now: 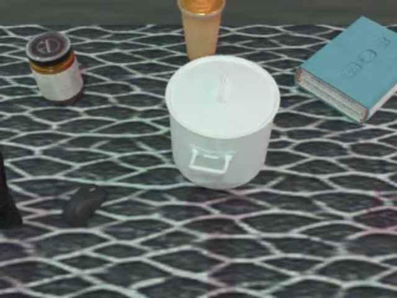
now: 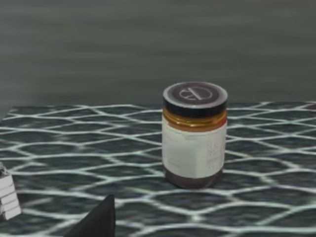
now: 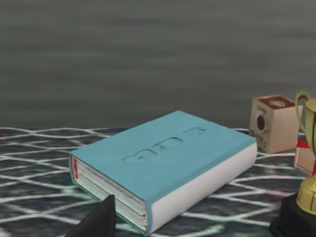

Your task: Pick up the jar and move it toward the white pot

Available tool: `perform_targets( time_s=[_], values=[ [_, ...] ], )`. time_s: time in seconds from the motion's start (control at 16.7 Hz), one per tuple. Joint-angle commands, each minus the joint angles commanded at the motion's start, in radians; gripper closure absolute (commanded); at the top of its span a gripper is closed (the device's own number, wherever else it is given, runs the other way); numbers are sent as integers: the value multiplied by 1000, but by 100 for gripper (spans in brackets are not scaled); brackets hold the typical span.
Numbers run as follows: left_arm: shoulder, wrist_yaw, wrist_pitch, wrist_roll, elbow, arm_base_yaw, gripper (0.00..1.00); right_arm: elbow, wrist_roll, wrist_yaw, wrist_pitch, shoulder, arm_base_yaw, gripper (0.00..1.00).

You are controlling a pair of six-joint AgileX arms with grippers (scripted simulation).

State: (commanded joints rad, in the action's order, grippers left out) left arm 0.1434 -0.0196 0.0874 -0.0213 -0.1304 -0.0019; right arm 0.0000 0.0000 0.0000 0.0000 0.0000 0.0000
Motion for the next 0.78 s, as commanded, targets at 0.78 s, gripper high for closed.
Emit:
perform_targets(
  time_s=[0.78],
  values=[
    [1082,-105,624,-167,-868,-18,0,0,0,0,0,0,0,0]
  ],
)
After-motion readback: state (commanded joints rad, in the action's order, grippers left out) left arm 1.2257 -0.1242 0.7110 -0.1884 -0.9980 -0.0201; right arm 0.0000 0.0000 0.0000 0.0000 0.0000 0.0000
